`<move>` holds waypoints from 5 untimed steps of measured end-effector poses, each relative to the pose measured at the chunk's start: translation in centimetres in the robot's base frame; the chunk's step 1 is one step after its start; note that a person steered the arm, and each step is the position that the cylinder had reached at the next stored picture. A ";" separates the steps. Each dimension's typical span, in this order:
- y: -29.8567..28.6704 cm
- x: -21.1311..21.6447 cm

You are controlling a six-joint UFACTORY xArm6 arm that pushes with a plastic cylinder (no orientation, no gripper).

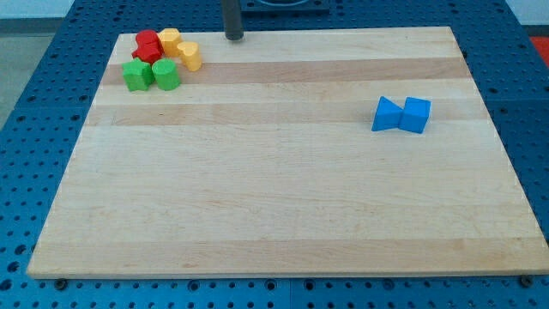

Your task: Touch the top right side of yellow hexagon

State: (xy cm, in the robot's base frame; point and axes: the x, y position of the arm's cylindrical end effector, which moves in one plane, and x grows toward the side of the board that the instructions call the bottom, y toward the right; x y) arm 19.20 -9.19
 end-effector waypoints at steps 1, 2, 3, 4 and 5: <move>-0.2 0.1; -1.6 0.1; -1.6 0.1; -3.0 -0.1; -3.0 -0.1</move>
State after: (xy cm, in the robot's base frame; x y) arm 19.13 -12.22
